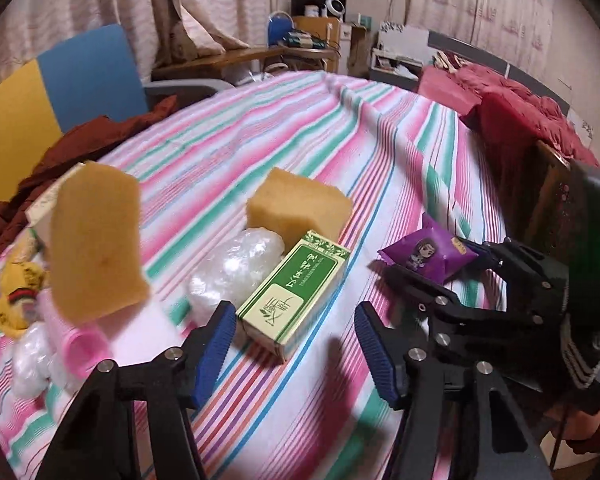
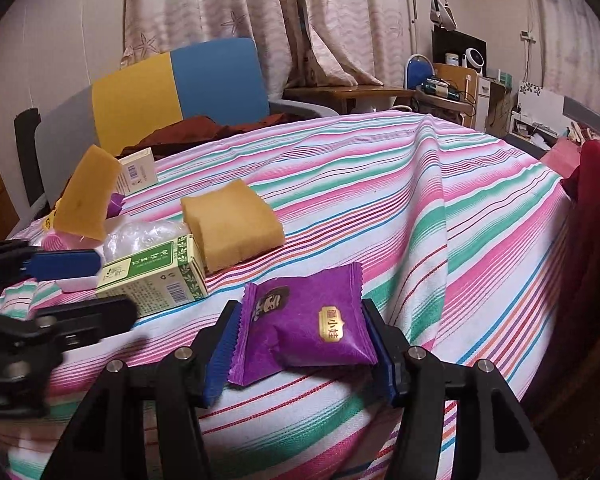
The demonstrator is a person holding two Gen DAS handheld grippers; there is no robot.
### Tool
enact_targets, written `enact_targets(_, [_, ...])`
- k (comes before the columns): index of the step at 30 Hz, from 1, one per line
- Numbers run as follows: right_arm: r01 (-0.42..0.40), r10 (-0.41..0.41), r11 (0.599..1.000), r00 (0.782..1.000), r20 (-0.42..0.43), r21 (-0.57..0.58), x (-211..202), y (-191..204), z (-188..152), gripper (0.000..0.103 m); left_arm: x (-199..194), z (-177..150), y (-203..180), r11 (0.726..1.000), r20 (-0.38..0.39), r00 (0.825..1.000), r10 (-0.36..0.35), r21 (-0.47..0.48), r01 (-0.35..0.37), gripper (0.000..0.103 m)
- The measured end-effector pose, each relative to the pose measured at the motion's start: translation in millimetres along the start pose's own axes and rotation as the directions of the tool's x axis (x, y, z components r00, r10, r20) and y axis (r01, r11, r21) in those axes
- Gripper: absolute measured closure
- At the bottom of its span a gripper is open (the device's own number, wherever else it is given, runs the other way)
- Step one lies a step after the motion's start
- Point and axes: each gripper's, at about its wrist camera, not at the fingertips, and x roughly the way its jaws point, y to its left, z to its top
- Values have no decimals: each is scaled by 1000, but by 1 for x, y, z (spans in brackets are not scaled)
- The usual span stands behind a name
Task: Organize objects
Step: 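Grasp the green tea box with the left tool while the right tool holds the purple packet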
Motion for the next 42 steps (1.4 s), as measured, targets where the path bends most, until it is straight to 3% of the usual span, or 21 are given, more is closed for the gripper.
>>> enact_targets(2, [-3,3,1000,1000,0,3,0,0,0,43,9,0,2,1000,-23,1000,-21,1,21,49])
enact_targets(4, [-4,4,1000,1000,2,0,-1,0,-1,43,16,-1,4,999,-44,998,-50,-13,50,64])
enact_targets(10, [-8,8,1000,1000,5,8,-1,-1,-2,43,15,-7,-5,999,-16,999,-48,20,48,67])
enact_targets(15, [-2,2,1000,1000,5,-2,-1,0,-2,43,8,-16,-4,1000,33,999,-24,-19,25,72])
enact_targets(23, [6,-6,1000,1000,-12,-11,-4,7,-2,43,-15,-48,9,990,98,995,7,-139,7,72])
enact_targets(37, [-160,155,985,985,-82,-60,-23,51,-12,45,-53,-100,14,974,165,982,97,-219,-59,72])
enact_targets(42, [-206,198,975,975,-99,-79,-32,65,-14,45,-71,-123,18,954,188,978,88,-297,-29,72])
